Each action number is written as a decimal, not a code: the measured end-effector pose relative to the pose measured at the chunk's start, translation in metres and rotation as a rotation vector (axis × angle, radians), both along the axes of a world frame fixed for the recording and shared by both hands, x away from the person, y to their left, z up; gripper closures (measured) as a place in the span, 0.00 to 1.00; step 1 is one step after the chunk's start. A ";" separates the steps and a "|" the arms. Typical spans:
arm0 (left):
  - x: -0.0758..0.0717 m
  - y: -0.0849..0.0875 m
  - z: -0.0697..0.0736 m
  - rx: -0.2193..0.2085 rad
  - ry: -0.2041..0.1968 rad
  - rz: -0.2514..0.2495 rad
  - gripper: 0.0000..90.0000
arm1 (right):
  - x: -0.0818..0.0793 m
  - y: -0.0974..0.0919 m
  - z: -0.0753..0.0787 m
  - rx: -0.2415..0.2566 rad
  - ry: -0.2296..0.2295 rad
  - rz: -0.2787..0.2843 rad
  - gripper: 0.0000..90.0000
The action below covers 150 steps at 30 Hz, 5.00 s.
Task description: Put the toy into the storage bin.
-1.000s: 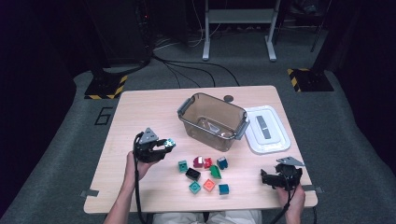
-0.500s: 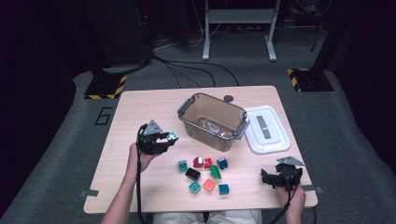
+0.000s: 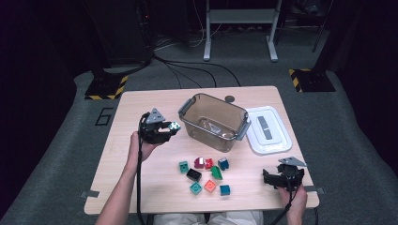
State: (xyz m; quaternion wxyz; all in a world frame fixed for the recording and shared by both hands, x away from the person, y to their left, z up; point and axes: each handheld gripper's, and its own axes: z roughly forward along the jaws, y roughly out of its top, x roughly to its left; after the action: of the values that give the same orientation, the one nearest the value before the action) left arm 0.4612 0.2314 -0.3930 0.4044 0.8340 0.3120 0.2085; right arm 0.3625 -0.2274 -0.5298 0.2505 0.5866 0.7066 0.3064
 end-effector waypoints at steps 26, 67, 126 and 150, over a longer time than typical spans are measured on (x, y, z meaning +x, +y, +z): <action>0.052 -0.040 0.029 0.047 0.010 -0.047 0.65 | 0.000 0.000 0.000 -0.003 -0.006 -0.003 0.04; 0.060 -0.064 0.033 0.039 0.098 -0.018 0.16 | -0.001 0.000 0.000 0.007 -0.002 -0.016 0.05; -0.031 -0.013 -0.118 0.020 0.229 0.051 0.17 | -0.002 0.000 0.001 0.007 -0.008 -0.029 0.09; -0.039 -0.012 -0.113 -0.008 0.221 0.022 0.67 | -0.002 0.000 0.001 0.007 -0.008 -0.029 0.09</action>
State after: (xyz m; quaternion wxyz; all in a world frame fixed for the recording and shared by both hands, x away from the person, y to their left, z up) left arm 0.4226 0.2199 -0.5060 0.3685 0.8468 0.3650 0.1183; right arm 0.3608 -0.2278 -0.5289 0.2557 0.5965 0.6958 0.3076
